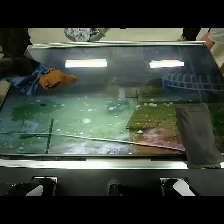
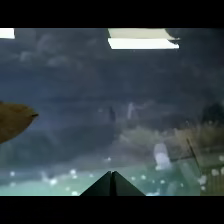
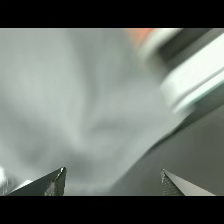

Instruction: Fold the shirts.

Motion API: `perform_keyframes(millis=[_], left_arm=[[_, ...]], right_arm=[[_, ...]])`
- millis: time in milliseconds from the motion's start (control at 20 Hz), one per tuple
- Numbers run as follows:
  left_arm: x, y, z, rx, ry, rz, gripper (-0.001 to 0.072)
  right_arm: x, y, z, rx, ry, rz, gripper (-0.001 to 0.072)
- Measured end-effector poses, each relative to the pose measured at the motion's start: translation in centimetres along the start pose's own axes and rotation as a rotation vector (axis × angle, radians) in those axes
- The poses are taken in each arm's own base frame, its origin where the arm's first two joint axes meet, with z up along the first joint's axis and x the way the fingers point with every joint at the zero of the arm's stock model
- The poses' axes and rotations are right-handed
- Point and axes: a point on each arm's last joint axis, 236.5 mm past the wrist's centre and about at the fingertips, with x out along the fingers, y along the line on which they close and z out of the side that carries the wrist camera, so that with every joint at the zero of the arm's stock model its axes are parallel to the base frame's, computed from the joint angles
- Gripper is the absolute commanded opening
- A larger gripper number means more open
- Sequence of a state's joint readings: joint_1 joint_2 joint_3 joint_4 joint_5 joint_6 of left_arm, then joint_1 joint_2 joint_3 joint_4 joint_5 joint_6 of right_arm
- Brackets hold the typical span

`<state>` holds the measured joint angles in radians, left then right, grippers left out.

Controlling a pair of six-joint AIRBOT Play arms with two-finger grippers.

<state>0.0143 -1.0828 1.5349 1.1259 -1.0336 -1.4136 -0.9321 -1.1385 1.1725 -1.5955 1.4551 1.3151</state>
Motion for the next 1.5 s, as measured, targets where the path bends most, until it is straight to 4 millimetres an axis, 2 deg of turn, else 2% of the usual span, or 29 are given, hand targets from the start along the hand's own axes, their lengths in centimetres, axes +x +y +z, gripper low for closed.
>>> perform_keyframes(millis=[50, 100, 150, 200, 250, 300, 350, 400, 500, 600, 650, 700, 800, 950, 1200, 1500], left_arm=[[-0.6, -0.1, 1.3, 0.019, -0.036, 0.011, 0.0025], [-0.9, 0.3, 2.3, 0.05, -0.062, 0.042, 0.0025], [-1.0, 1.1, 3.0, 0.072, -0.076, 0.085, 0.0026], [-0.7, 2.2, 3.0, 0.091, -0.065, 0.14, 0.0028], [-0.1, 3.5, 2.6, 0.107, -0.035, 0.197, 0.0062], [0.8, 4.9, 1.2, 0.113, 0.03, 0.249, 0.0348], [1.8, 6.2, -0.6, 0.1, 0.108, 0.29, 0.0676], [2.8, 7.4, -3.3, 0.071, 0.211, 0.324, 0.0682], [3.9, 9.3, -10.1, 0.019, 0.44, 0.372, 0.0681], [3.7, 10.1, -16.8, -0.029, 0.623, 0.397, 0.067], [3.4, 10.3, -19.3, -0.053, 0.676, 0.404, 0.067], [3.1, 10.4, -21.5, -0.075, 0.71, 0.409, 0.0671], [2.9, 10.3, -24.3, -0.115, 0.738, 0.412, 0.0671], [2.7, 10.2, -26.1, -0.144, 0.75, 0.415, 0.0671], [2.7, 10.2, -27.0, -0.161, 0.751, 0.417, 0.0671], [2.7, 10.2, -27.2, -0.166, 0.751, 0.417, 0.0671]], right_arm=[[-2.4, 0.0, 3.0, -0.018, -0.126, -0.024, 0.0661], [-5.4, 0.8, 6.5, -0.052, -0.28, -0.041, 0.0603], [-8.5, 2.5, 9.4, -0.1, -0.417, -0.042, 0.0588], [-11.6, 5.5, 11.9, -0.174, -0.551, -0.027, 0.0589], [-14.1, 9.1, 13.4, -0.263, -0.65, -0.001, 0.059], [-15.9, 13.7, 14.0, -0.372, -0.717, 0.045, 0.059], [-16.5, 18.1, 13.6, -0.475, -0.737, 0.089, 0.0603], [-16.0, 22.6, 12.5, -0.582, -0.714, 0.136, 0.0645], [-12.1, 29.0, 9.0, -0.757, -0.558, 0.187, 0.0648], [-7.2, 32.6, 4.5, -0.883, -0.335, 0.212, 0.0648], [-5.2, 33.8, 2.5, -0.929, -0.235, 0.221, 0.0648], [-3.8, 34.3, 0.9, -0.962, -0.153, 0.22, 0.0647], [-1.8, 34.6, -1.0, -1.003, -0.044, 0.205, 0.0647], [-0.7, 34.8, -2.8, -1.034, 0.044, 0.196, 0.0648], [-0.2, 34.5, -3.9, -1.047, 0.103, 0.188, 0.0647], [-0.1, 34.4, -4.2, -1.05, 0.12, 0.186, 0.0647]])
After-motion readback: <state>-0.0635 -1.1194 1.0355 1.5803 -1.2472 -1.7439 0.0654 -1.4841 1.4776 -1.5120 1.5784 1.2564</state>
